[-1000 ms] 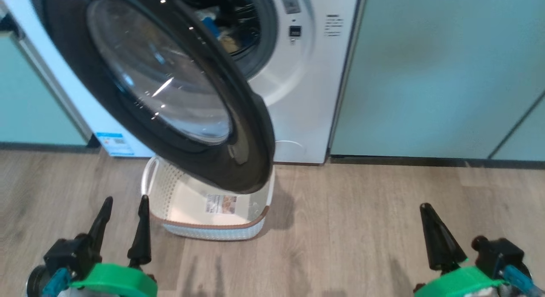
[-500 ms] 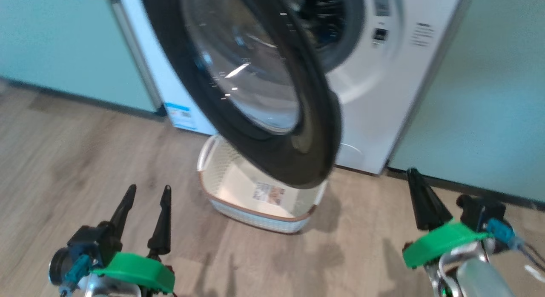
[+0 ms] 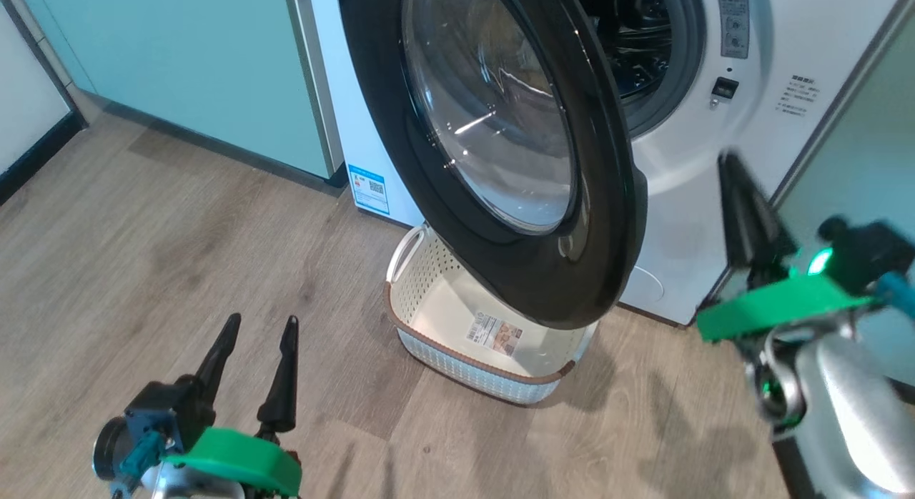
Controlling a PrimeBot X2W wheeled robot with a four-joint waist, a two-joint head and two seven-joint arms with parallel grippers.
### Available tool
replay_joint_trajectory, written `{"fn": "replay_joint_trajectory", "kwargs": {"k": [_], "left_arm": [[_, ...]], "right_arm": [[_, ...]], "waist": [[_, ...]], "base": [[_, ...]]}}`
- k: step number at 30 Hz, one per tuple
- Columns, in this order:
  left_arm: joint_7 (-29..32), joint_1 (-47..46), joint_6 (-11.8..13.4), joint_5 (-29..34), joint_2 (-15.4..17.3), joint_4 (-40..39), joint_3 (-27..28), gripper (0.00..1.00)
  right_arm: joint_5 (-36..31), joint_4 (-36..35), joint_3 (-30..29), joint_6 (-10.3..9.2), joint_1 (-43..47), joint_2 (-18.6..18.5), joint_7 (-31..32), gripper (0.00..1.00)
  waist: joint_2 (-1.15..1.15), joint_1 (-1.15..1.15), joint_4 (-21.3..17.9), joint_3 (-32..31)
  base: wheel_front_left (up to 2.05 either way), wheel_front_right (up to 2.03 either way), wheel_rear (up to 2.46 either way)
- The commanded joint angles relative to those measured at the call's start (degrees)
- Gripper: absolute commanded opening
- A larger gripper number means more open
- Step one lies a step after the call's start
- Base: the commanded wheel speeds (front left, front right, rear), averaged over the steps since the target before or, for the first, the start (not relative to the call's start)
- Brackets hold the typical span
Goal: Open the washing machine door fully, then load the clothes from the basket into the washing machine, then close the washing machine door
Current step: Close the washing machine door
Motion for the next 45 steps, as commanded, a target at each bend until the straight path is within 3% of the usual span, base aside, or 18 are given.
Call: {"fn": "replay_joint_trajectory", "kwargs": {"k": [1, 7, 11, 26, 32, 45], "left_arm": [[-0.74, -2.98, 0.37, 0.42, 0.4, -2.04, 1.62, 1.0], [-0.6, -2.95, 0.64, 0.45, 0.79, -2.45, 1.56, 1.0], [-0.59, -2.84, 0.78, 0.45, 1.0, -2.74, 1.48, 1.0], [-1.83, -3.53, 1.21, -0.28, 0.71, -2.39, 0.92, 1.0], [-2.68, -3.97, 1.09, -0.64, 0.65, -2.0, 0.7, 1.0], [-3.21, -4.46, 1.45, -0.89, 0.79, -1.47, 0.34, 1.0]], "right_arm": [[-0.59, -3.82, 0.75, -0.16, -3.53, 0.11, -0.54, 0.0], [-1.18, -14.05, 4.73, -0.16, -5.93, 0.11, -0.55, 0.0], [-0.33, -16.75, 9.68, -0.16, -5.55, 0.11, -0.55, 0.0], [5.1, -4.81, 24.59, -0.16, -0.11, 0.11, -0.55, 0.0], [5.72, -2.45, 24.42, -0.16, -1.38, 0.11, -0.55, 0.0], [3.62, 1.99, 17.96, -0.16, -3.21, 0.11, -0.55, 0.0]], "waist": [[0.0, 0.0, -0.1, -0.11], [0.0, 0.0, -0.55, -0.6], [0.0, 0.0, -0.7, -0.69], [0.0, 0.0, -0.16, 1.11], [0.0, 0.0, -0.08, 1.49], [0.0, 0.0, -0.17, 1.86]], "base": [[0.0, 0.0, 0.0], [0.0, 0.0, 0.0], [0.0, 0.0, 0.0], [0.0, 0.0, 0.0], [0.0, 0.0, 0.0], [0.0, 0.0, 0.0]]}}
